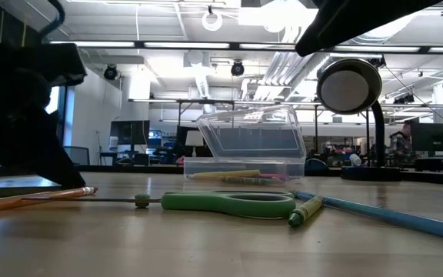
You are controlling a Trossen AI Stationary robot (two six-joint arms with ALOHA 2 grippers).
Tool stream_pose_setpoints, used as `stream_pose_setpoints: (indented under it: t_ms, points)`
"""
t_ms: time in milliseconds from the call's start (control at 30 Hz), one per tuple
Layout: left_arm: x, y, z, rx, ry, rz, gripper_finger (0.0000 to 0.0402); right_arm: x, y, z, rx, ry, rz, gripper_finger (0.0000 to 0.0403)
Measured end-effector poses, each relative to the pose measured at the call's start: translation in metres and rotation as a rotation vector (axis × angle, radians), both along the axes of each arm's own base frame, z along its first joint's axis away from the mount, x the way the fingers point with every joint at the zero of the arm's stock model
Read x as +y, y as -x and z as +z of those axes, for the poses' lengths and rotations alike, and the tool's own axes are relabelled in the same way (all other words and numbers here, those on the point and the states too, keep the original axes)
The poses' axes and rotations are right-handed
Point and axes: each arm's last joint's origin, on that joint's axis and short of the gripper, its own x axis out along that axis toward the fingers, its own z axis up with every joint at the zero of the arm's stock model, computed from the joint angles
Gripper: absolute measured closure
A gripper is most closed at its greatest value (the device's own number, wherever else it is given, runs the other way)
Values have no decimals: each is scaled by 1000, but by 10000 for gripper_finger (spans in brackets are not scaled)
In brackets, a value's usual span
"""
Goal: Pick & place school supplies into a supply box
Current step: Put the left green crayon into the supply box
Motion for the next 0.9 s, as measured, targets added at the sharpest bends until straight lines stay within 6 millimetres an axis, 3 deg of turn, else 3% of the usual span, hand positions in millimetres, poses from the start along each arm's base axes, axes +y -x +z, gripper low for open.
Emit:
stream_pose_setpoints:
  t_ms: [267, 500, 900]
  points:
    - [4, -2, -3, 7, -19, 16, 287, 0, 0, 0, 3, 7, 5, 260]
    - [-2, -3, -38, -95, -108, 112, 282, 1, 1, -1, 18, -6, 27, 261]
    - [-30, 31, -65, -272, -133, 107, 282, 2, 1, -1, 44, -13, 78, 260]
